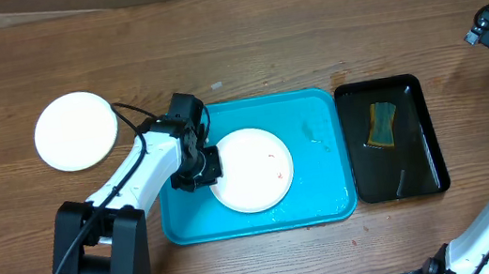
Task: Clean dirty plates on tray and stack at the side
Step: 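Reach right gripper into the black tray and grasp the green sponge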
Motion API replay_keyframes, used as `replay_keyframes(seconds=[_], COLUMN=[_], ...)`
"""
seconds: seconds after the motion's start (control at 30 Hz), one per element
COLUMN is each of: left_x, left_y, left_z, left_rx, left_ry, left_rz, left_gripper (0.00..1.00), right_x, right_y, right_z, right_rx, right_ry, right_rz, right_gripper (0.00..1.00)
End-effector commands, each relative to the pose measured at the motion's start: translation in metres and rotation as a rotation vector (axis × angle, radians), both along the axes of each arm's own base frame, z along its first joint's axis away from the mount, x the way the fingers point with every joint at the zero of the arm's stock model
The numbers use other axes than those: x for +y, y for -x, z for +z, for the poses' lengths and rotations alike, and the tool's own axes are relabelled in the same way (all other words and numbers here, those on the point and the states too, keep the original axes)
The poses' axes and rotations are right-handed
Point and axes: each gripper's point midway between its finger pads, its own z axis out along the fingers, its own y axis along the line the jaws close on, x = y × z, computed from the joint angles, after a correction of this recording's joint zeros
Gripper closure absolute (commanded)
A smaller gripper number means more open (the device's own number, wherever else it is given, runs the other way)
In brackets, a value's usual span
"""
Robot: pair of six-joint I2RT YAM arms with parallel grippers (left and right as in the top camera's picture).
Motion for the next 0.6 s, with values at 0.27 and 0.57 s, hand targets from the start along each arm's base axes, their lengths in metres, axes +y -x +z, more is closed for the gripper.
replay_keyframes(seconds=[0.27, 0.57], left_x=[0.0005, 0.0023], left_y=[0.0000, 0.0065], left_z=[-0.0006, -0.0094], left_rx=[-0.010, -0.001], left_ry=[-0.008, -0.010], left_rz=[-0.007, -0.007], left_gripper=[0.76, 0.79], right_x=[-0.0005, -0.0002], right_y=[-0.0035, -0.0037], right_z=[0.0166, 0.0166], right_rx=[-0.040, -0.041], right_ry=[0.016, 0.014], right_rz=[-0.005, -0.005], right_gripper=[0.00, 0.00])
